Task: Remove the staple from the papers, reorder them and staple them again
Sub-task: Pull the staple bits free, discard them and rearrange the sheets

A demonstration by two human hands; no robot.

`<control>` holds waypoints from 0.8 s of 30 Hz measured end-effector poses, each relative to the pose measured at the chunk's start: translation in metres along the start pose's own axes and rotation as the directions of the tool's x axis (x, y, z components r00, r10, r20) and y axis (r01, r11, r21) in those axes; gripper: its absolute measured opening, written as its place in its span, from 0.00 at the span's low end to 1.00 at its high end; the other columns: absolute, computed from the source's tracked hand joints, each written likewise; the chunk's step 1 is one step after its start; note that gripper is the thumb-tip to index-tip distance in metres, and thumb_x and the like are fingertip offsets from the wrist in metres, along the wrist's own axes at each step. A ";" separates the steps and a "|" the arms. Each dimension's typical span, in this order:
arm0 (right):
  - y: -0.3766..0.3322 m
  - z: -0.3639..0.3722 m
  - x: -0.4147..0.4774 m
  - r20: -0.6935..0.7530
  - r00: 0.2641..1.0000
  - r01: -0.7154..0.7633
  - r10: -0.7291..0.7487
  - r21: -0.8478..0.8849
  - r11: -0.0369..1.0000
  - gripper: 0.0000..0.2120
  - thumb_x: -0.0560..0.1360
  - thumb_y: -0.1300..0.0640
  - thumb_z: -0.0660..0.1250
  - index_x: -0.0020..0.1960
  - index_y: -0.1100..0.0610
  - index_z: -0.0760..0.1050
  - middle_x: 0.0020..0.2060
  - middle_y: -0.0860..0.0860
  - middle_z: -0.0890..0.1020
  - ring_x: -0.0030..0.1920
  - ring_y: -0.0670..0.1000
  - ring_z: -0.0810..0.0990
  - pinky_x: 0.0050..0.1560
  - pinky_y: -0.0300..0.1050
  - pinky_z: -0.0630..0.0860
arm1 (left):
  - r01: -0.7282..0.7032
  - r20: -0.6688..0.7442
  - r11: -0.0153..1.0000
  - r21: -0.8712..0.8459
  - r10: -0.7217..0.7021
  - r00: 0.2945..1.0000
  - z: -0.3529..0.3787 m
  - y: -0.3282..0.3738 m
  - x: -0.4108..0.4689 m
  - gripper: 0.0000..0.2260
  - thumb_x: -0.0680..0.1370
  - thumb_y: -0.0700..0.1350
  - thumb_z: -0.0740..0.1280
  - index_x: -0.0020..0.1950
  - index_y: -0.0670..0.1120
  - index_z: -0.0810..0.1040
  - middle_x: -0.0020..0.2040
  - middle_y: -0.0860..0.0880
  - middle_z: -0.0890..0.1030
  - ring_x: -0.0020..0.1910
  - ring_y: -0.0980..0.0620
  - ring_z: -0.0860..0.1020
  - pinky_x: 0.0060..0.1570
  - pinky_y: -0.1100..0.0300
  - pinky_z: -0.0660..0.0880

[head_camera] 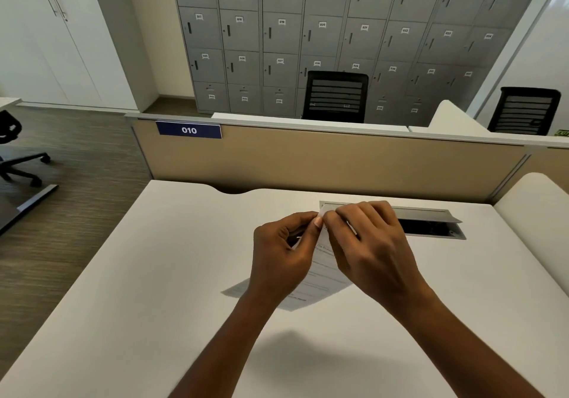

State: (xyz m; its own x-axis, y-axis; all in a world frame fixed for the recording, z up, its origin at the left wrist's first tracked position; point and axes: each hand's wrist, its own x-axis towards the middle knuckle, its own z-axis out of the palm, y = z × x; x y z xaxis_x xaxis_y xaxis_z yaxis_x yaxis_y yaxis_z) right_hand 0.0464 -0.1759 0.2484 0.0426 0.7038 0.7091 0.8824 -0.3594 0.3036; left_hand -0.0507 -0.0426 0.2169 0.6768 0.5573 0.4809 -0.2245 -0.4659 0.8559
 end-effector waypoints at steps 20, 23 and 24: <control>0.009 0.004 -0.003 0.012 0.999 0.034 -0.033 -0.091 0.995 0.15 0.76 0.55 0.67 0.59 0.62 0.75 0.49 0.58 0.82 0.47 0.57 0.82 0.58 0.55 0.71 | -0.145 0.038 0.977 0.154 0.140 0.989 -0.001 0.004 0.005 0.08 0.80 0.46 0.69 0.56 0.47 0.85 0.46 0.61 0.83 0.44 0.72 0.80 0.43 0.73 0.78; 0.010 0.005 -0.002 0.015 0.999 0.040 -0.038 -0.116 0.992 0.15 0.74 0.55 0.68 0.58 0.61 0.73 0.48 0.57 0.82 0.46 0.56 0.82 0.59 0.55 0.68 | -0.149 0.049 0.977 0.154 0.143 0.989 -0.001 0.005 0.006 0.08 0.80 0.46 0.69 0.56 0.47 0.85 0.46 0.61 0.82 0.44 0.74 0.80 0.43 0.75 0.77; 0.011 0.006 -0.002 0.010 0.999 0.033 -0.032 -0.118 0.992 0.15 0.73 0.55 0.68 0.57 0.60 0.73 0.48 0.57 0.81 0.46 0.56 0.81 0.59 0.55 0.68 | -0.147 0.051 0.978 0.151 0.141 0.989 0.000 0.006 0.006 0.08 0.80 0.46 0.69 0.56 0.47 0.85 0.47 0.61 0.82 0.44 0.75 0.79 0.43 0.76 0.77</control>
State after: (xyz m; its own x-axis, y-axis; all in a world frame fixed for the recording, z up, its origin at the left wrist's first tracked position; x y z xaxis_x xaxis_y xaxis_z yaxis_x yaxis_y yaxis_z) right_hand 0.0585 -0.1778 0.2464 0.0191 0.7214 0.6923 0.8218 -0.4057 0.4001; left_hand -0.0485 -0.0420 0.2250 0.6731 0.4504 0.5865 -0.2133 -0.6412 0.7372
